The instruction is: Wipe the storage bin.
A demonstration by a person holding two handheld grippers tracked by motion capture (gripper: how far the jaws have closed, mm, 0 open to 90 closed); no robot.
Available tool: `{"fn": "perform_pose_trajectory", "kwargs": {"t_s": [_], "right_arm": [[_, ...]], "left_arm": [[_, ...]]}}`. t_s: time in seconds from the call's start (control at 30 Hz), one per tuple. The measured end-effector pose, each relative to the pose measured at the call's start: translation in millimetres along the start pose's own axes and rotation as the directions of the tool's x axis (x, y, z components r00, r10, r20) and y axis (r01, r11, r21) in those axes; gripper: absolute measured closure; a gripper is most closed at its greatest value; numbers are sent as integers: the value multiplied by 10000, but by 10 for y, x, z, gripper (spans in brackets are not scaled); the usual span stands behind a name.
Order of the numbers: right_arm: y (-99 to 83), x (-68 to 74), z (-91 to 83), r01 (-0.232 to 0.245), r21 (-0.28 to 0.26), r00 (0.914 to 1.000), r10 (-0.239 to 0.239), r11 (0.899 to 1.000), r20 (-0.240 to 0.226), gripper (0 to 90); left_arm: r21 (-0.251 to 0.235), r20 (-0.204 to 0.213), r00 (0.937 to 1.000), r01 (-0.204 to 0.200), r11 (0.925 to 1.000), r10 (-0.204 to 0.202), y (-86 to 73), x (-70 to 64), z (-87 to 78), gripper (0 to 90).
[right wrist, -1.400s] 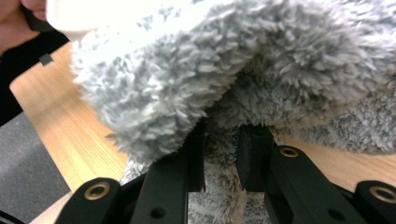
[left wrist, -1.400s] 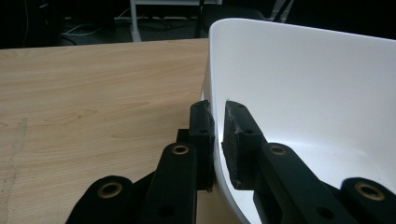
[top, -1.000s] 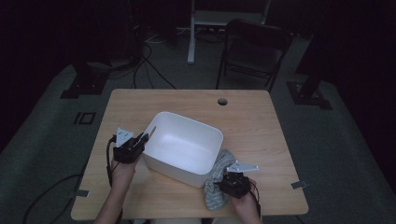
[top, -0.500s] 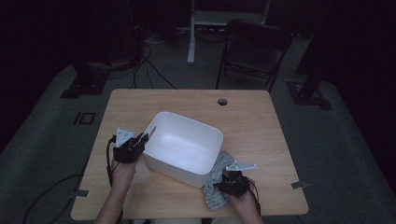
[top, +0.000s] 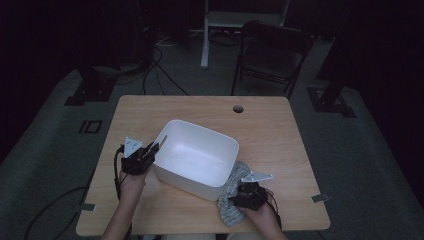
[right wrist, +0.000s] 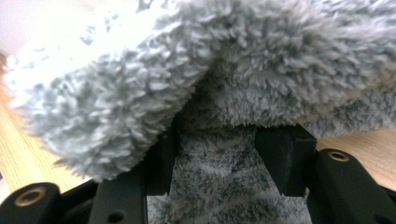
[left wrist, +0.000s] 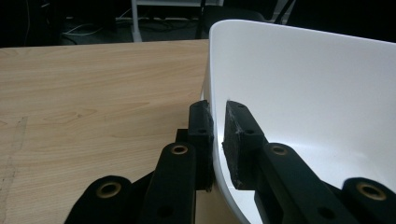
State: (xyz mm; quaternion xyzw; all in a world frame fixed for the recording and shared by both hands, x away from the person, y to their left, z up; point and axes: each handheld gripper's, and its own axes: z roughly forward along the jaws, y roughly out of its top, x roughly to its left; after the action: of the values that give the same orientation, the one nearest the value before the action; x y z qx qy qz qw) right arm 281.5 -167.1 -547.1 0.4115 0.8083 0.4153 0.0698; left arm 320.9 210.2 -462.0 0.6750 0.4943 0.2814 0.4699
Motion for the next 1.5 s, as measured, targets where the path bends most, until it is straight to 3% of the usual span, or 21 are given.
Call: {"fn": "perform_pose_trajectory", "kwargs": {"t_s": [0.13,0.27,0.5,0.63,0.8,0.93,1.03,1.3,1.4,1.5], "right_arm": [[18,17,12,350,217,9992,-354,9992,183,471],[13,0,16,253,256,9997,-254,9994,15,498],[27,42,5,371,325,9990,-362,9988,-268,707],[39,49,-19,306,352,9990,-294,9989,-324,752],[159,180,-369,635,-650,9958,-676,9959,-624,769],[270,319,-726,963,-1681,9919,-1086,9811,-656,770],[312,410,-866,1220,-2109,9883,-1383,9699,-643,769],[328,531,-727,1449,-2087,9870,-1561,9672,-383,765],[302,533,-673,1207,-2019,9914,-1284,9719,-253,752],[234,549,-551,1324,-1554,9908,-1352,9789,-81,752]], "left_arm": [[1,-3,10000,6,10000,-6,-1,-1,-2,811],[-14,23,10000,-4,10000,4,-4,1,-4,811],[-51,23,10000,32,10000,-32,-6,3,-3,807],[-99,-52,10000,-37,9999,37,-9,-1,-2,804],[-118,-91,10000,6,9999,-7,-8,-3,0,809],[-111,-178,9998,8,9999,-10,-8,-12,-1,813],[-100,-226,9997,-37,9999,34,-6,-16,-2,818],[-57,-24,9999,-99,9999,99,-3,-3,-1,820],[-98,118,9997,-199,9998,200,-10,0,-3,817],[-64,135,9994,-315,9995,316,-6,-2,-2,816]]}}
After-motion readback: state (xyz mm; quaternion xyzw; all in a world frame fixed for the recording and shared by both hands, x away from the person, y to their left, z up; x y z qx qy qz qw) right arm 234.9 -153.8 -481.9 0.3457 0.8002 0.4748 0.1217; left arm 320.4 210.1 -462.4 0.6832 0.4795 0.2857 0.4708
